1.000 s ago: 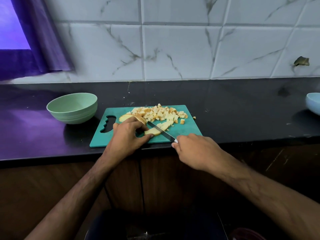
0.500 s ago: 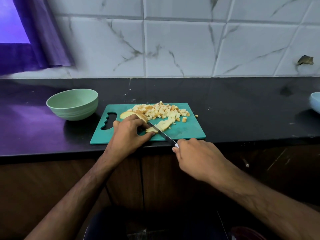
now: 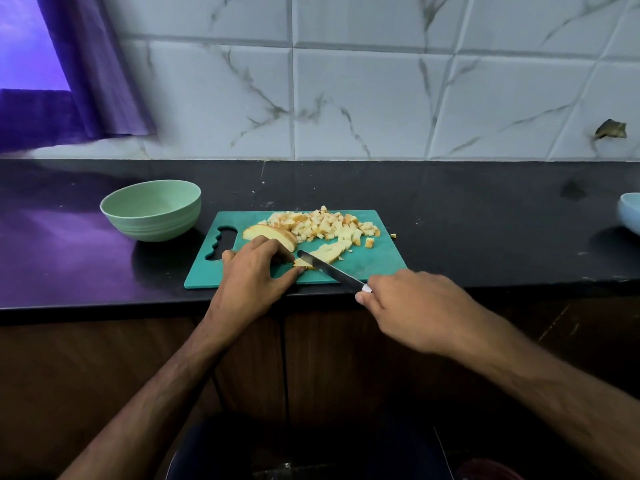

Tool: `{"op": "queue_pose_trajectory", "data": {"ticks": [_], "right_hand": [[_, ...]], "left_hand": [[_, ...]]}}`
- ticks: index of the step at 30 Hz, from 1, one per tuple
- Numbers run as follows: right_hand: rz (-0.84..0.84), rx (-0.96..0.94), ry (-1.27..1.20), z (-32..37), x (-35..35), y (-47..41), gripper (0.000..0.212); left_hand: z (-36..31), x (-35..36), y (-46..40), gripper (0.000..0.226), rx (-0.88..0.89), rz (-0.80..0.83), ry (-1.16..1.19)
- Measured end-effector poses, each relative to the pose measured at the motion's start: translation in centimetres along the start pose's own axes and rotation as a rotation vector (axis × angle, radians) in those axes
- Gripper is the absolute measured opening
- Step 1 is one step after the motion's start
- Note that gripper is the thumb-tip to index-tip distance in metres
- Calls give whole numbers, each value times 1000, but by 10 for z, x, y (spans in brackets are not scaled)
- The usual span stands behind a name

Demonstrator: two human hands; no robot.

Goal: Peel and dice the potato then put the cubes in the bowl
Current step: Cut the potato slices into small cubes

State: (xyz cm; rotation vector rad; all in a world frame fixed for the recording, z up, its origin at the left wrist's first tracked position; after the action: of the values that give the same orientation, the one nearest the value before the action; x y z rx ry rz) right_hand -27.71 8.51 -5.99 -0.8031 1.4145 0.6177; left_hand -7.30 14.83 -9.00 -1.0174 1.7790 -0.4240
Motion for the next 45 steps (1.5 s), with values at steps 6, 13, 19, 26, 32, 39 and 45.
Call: {"op": "queue_pose_trajectory", "data": {"ticks": [6, 13, 19, 26, 32, 39, 45], "right_hand": [[-7, 1, -92, 10, 21, -9, 31], [8, -1, -83, 2, 12, -21, 36], [-44, -28, -29, 3, 2, -4, 34], [-59, -29, -47, 6, 18, -4, 31], [-34, -38, -53, 13, 24, -16, 33], [133, 71, -399, -20, -1, -20, 40], [-101, 211, -810, -77, -10, -44, 39]], "left_hand": [[3, 0, -7, 19, -74, 19, 36], [4, -1, -7, 19, -97, 40, 25], [4, -3, -5, 23, -90, 11, 31], [7, -1, -6, 20, -99, 8, 28], [7, -1, -8, 18, -115, 33, 24], [5, 0, -8, 22, -60, 72, -30], [-23, 12, -11, 52, 273, 138, -44]]}}
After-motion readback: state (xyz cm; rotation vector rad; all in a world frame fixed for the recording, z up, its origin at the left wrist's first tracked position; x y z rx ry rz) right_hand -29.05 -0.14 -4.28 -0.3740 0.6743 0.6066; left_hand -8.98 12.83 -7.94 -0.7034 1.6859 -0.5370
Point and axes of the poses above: each hand's wrist, its own y-axis away from the middle knuckle, its own x-axis out of the palm, z = x × y, the point moved 7 cm from there along -y, towards the middle knuckle, and after that the axes turned 13 degrees about -z, right-handed, at the moved point
